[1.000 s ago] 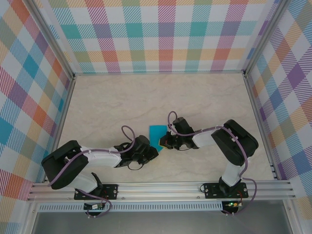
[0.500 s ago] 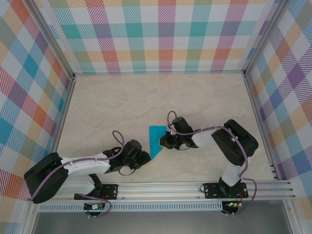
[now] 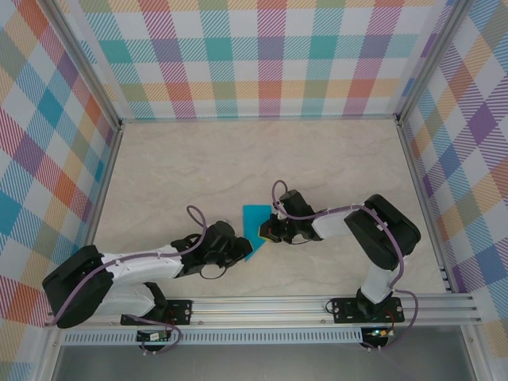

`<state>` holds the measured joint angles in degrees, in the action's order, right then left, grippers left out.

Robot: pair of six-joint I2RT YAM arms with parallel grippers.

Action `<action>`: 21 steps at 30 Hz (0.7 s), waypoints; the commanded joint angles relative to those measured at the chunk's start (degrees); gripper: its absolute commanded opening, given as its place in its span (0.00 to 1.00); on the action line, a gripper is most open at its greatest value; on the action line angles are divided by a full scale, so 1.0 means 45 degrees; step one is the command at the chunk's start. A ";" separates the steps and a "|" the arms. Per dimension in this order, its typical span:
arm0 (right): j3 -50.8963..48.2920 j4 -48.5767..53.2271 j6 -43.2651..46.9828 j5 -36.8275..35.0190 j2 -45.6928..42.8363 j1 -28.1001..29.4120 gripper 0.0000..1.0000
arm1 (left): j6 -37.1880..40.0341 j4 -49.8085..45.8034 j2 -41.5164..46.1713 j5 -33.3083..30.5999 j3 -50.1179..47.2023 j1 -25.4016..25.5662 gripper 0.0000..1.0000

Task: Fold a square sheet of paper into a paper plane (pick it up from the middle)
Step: Third fold the triangle at the center of the table.

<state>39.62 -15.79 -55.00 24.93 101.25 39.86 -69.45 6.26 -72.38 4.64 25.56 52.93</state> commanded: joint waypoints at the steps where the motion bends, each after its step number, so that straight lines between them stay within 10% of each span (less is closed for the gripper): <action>1: -0.0278 0.1690 0.0034 -0.1169 0.0444 0.0032 0.05 | 0.0222 0.1250 -0.0851 0.0252 0.0562 -0.0092 0.31; 21: -0.0296 0.1947 0.0055 -0.1362 0.0504 0.0030 0.06 | -0.0341 -0.0985 -0.1334 0.0913 -0.0431 -0.0042 0.31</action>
<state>39.81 -15.29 -54.98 24.49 101.16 39.86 -71.96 10.09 -80.31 7.27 25.71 52.93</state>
